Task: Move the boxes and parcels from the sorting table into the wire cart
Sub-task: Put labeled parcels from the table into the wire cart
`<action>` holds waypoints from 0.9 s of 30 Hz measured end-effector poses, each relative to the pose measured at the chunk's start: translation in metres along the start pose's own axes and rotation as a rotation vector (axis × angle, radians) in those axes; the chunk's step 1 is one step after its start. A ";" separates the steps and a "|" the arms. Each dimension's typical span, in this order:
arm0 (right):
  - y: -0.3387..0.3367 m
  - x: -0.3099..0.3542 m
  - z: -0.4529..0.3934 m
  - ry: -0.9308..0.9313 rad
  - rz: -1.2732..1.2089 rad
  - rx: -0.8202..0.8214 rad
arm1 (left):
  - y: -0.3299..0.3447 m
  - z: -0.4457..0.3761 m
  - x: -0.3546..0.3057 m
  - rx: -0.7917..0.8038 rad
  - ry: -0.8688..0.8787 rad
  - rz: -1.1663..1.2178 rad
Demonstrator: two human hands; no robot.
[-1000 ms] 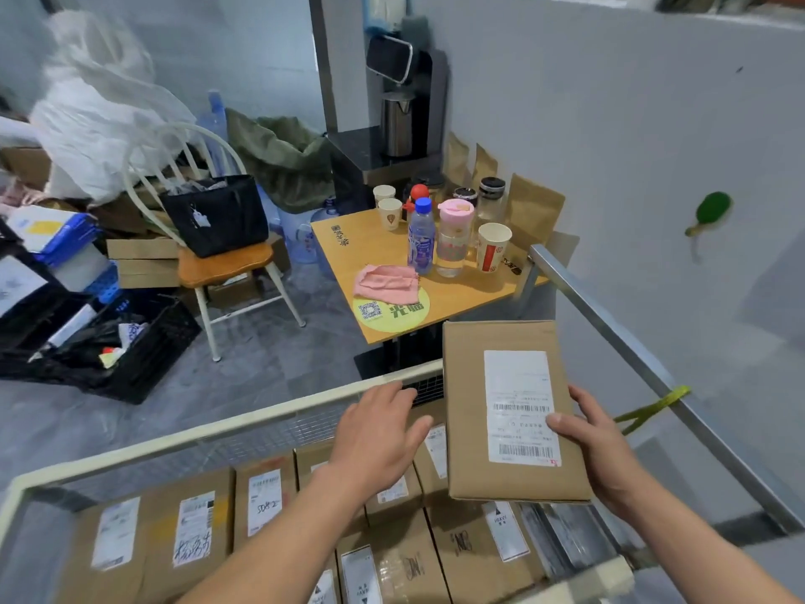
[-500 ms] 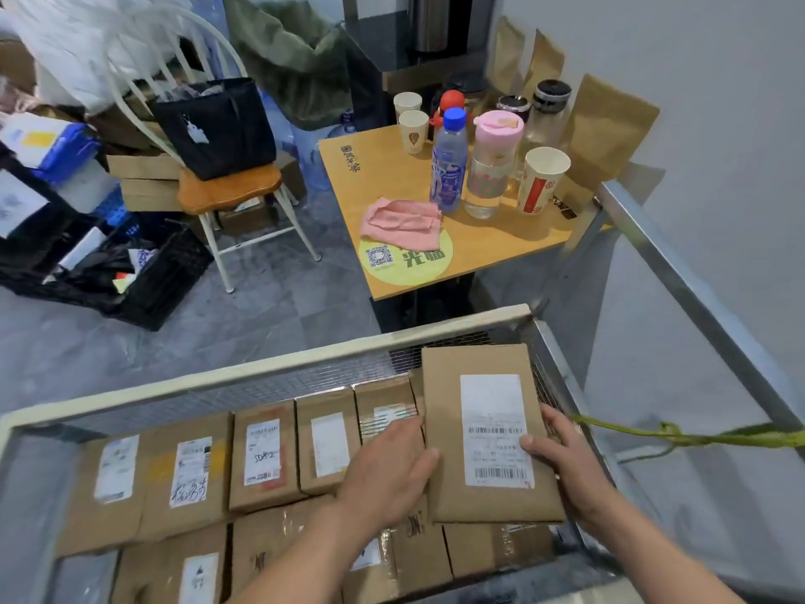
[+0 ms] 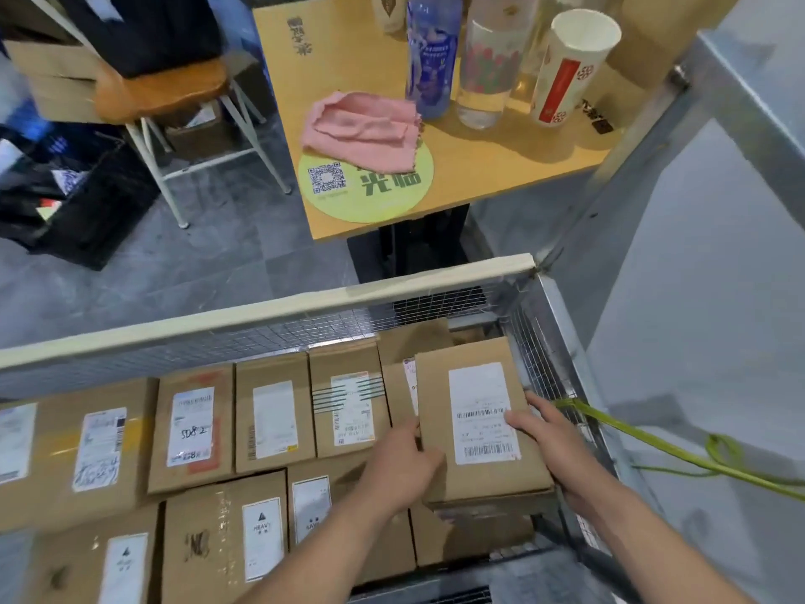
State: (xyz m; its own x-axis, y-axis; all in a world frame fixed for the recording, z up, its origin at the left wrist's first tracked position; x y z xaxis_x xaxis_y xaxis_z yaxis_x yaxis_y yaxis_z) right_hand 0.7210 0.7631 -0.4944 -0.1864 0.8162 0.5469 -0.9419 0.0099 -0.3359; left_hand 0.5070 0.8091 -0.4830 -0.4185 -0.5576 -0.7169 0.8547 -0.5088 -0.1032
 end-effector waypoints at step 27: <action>-0.011 0.035 -0.093 -0.206 0.801 -0.464 | 0.053 -0.144 0.044 -0.155 0.058 0.294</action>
State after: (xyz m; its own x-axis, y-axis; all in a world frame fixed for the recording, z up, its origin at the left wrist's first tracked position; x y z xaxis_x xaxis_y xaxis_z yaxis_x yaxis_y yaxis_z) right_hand 0.7514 0.8451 -0.5429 -0.8166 0.5621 0.1314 -0.3156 -0.2442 -0.9169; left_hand 0.5781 0.8521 -0.6197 -0.1329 -0.6256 -0.7688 0.9746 -0.2237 0.0135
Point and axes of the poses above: each hand's wrist, its own z-axis away from the middle knuckle, its own y-axis out of the palm, x = y × z, the point moved 7 cm from there along -z, towards the middle knuckle, and after that the axes turned 15 degrees about z, right-handed, at the moved point
